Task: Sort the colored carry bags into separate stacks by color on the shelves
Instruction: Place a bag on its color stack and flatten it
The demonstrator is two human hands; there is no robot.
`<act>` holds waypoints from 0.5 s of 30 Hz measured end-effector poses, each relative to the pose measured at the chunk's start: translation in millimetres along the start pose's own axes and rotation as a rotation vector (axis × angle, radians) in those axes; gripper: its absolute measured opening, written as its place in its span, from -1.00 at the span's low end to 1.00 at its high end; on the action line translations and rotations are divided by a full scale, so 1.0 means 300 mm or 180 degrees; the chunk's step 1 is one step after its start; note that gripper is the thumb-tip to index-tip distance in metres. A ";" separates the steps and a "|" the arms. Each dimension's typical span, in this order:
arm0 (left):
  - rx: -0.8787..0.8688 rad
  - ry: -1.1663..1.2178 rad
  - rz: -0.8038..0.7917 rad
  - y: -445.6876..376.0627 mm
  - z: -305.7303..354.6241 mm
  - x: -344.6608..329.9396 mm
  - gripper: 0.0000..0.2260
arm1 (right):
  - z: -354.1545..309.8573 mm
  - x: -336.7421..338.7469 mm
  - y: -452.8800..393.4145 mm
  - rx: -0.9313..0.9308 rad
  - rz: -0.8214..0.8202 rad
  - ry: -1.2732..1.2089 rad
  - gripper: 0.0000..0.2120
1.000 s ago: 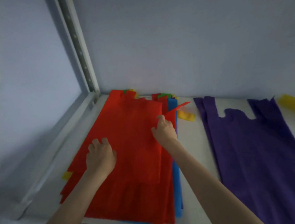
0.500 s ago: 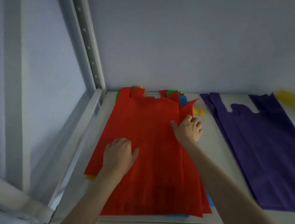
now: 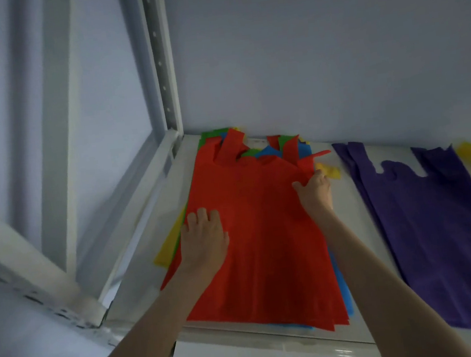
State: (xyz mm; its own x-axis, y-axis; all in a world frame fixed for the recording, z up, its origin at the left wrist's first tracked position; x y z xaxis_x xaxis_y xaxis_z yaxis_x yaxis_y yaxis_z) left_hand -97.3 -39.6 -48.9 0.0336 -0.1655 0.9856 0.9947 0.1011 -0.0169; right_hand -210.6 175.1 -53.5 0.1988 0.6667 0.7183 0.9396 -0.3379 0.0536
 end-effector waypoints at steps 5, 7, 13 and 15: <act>0.0241 0.0020 -0.0055 0.011 -0.042 -0.007 -0.62 | -0.076 -0.025 0.024 0.0649 0.0020 0.0976 -0.51; 0.0280 0.0018 -0.0125 0.016 -0.051 -0.006 -0.62 | -0.118 -0.034 0.052 0.1033 0.0392 0.1468 -0.57; 0.0364 0.0101 -0.0262 0.024 -0.076 0.000 -0.62 | -0.112 -0.128 0.063 0.1061 -0.0142 0.1798 -0.58; 0.0368 0.0134 -0.0295 0.028 -0.079 -0.001 -0.63 | -0.090 -0.148 0.054 0.0837 -0.0394 0.1708 -0.53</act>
State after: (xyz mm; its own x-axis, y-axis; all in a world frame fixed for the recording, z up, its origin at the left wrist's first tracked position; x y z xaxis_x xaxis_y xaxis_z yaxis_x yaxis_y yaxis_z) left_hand -86.6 -61.9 -53.3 -0.0513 -0.2201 0.9741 0.9760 0.1955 0.0956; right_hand -211.7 122.2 -65.8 -0.0202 0.2396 0.9706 0.9977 -0.0582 0.0351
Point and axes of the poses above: each hand's wrist, its own y-axis away from the middle knuckle, its own x-axis out of the back of the hand, z = x × y, the point moved 8 cm from there along -y, towards the middle knuckle, and after that the axes turned 3 degrees about -x, right-handed, at the moved point
